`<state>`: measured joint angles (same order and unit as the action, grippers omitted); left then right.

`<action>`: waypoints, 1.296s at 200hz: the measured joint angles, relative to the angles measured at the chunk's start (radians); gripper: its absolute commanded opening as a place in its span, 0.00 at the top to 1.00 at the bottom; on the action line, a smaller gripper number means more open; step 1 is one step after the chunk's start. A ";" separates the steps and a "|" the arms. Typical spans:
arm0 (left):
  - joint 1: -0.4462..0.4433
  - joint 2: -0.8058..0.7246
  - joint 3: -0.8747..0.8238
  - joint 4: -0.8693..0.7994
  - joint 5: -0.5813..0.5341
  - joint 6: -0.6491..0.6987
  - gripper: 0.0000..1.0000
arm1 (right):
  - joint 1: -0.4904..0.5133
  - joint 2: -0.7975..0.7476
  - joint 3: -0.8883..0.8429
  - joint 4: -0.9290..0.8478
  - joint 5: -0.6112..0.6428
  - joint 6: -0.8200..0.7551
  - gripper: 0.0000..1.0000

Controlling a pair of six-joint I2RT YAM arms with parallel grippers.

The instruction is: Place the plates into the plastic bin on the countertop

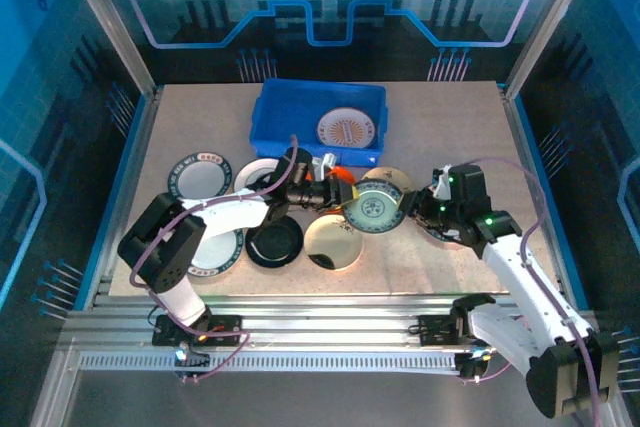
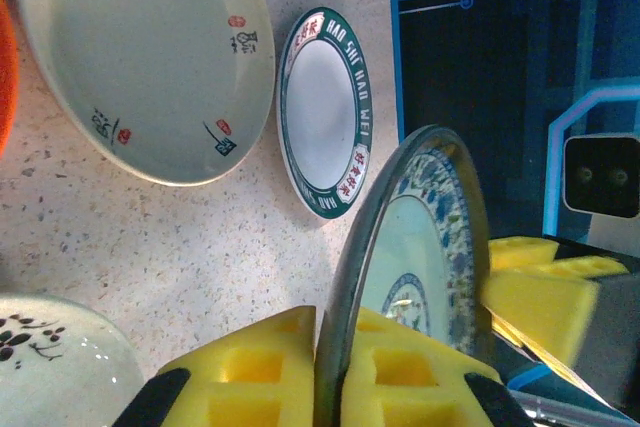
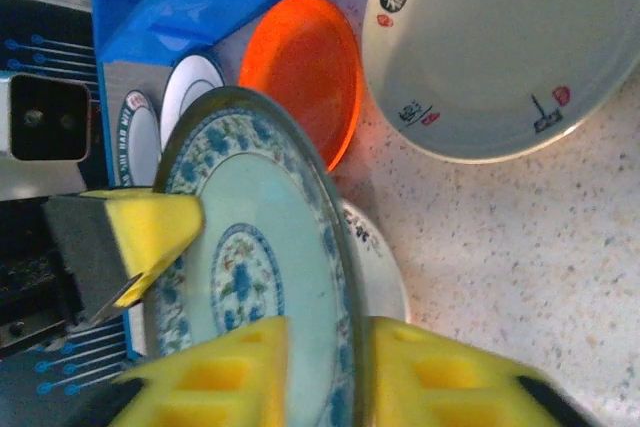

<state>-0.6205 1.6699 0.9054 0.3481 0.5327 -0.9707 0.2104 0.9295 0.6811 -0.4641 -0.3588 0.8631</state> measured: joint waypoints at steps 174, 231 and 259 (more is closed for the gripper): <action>0.179 -0.437 -0.061 -0.351 -0.203 0.249 0.01 | 0.074 0.714 0.791 0.046 0.205 -0.134 1.00; 0.231 -0.467 -0.061 -0.462 -0.229 0.306 0.01 | 0.143 1.123 1.295 -0.010 0.214 -0.180 1.00; 0.319 -0.496 -0.061 -0.517 -0.232 0.321 0.01 | 0.179 1.316 1.535 -0.078 0.221 -0.191 1.00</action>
<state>-0.3019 1.1740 0.8444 -0.1688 0.3012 -0.6498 0.3897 2.2456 2.2158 -0.5423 -0.1375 0.6720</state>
